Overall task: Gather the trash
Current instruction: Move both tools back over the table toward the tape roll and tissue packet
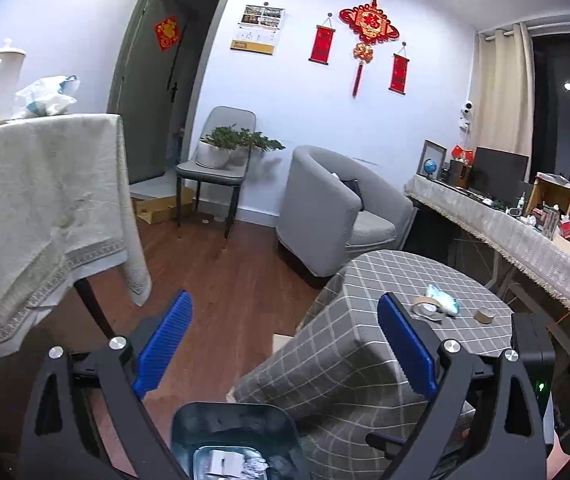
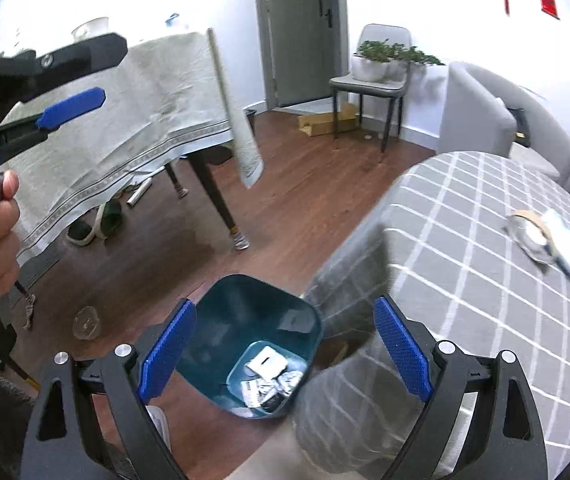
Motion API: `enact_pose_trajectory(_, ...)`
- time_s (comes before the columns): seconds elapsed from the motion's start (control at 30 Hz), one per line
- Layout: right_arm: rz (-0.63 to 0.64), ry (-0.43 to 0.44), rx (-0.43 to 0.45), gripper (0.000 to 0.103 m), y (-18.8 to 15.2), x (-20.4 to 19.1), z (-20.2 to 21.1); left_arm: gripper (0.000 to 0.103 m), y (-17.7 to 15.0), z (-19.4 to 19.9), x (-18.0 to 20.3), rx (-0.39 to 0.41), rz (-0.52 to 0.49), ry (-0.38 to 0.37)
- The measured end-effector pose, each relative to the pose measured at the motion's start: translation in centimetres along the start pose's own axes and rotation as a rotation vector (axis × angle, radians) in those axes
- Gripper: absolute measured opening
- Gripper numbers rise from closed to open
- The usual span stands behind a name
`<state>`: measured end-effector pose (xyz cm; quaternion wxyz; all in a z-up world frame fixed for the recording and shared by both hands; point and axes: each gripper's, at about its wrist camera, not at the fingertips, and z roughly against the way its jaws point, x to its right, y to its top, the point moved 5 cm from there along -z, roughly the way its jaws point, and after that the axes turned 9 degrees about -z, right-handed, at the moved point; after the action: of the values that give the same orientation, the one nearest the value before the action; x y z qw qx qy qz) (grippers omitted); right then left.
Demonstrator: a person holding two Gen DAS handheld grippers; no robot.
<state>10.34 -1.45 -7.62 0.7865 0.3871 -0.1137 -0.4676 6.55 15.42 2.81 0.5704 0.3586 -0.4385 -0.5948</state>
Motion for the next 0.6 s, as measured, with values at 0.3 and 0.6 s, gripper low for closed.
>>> enact_pose_trajectory(0.3,-0.048,-0.048,0.034,0.091,0.0,4.2,2.1,0.096,-0.3,-2.0,3.6,-0.022,-0.040,-0.037)
enact_pose_trajectory(0.6,-0.104,-0.120,0.059,0.093,0.3,8.8,3.5,0.096,-0.4,-4.1,6.7,-0.046,-0.059,-0.086)
